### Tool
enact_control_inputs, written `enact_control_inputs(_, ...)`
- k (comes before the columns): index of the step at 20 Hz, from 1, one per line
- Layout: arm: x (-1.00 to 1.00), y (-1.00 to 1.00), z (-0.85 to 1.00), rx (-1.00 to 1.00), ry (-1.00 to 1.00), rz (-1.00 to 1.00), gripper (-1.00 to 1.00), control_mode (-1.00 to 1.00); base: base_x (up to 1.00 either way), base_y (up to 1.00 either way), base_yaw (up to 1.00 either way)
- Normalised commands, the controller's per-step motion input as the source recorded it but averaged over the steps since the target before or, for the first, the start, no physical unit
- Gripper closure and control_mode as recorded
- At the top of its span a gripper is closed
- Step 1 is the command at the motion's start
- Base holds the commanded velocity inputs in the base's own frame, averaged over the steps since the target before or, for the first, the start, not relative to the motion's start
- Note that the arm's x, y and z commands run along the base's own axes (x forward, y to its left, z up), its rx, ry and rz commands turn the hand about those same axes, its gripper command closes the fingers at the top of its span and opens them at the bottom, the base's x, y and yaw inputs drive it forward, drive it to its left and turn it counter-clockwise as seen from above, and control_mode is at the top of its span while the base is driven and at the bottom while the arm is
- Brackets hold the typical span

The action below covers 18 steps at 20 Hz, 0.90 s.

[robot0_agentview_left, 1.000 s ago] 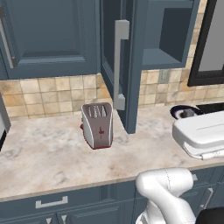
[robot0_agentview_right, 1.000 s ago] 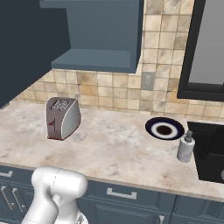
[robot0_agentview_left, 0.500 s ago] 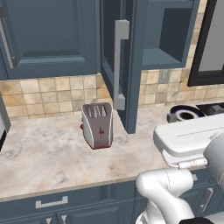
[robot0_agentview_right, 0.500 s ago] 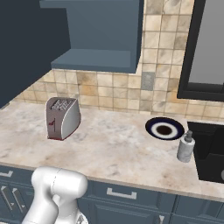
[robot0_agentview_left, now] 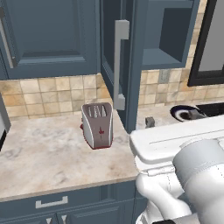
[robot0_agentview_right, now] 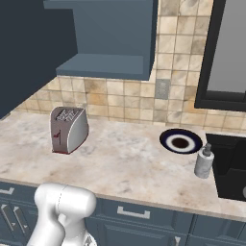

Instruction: Open the cabinet. Pick the soap dispenser and place it next to the sink. Then close the cabinet.

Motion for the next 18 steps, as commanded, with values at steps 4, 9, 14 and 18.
enact_control_inputs(4, 0.01, 0.31, 0.0, 0.0, -0.05, -0.03, -1.0, -1.0, 0.0, 0.0, 0.0)
enact_control_inputs(9, 0.09, 0.33, 0.0, 0.0, 0.0, -0.15, -1.0, -1.0, 0.0, 0.0, 0.0)
enact_control_inputs(14, 0.3, 0.32, 0.0, -0.01, 0.0, -0.22, -1.0, -1.0, 0.0, 0.0, 0.0)
enact_control_inputs(18, 0.35, 0.32, 0.0, -0.01, 0.0, -0.24, -1.0, -1.0, 0.0, 0.0, 0.0)
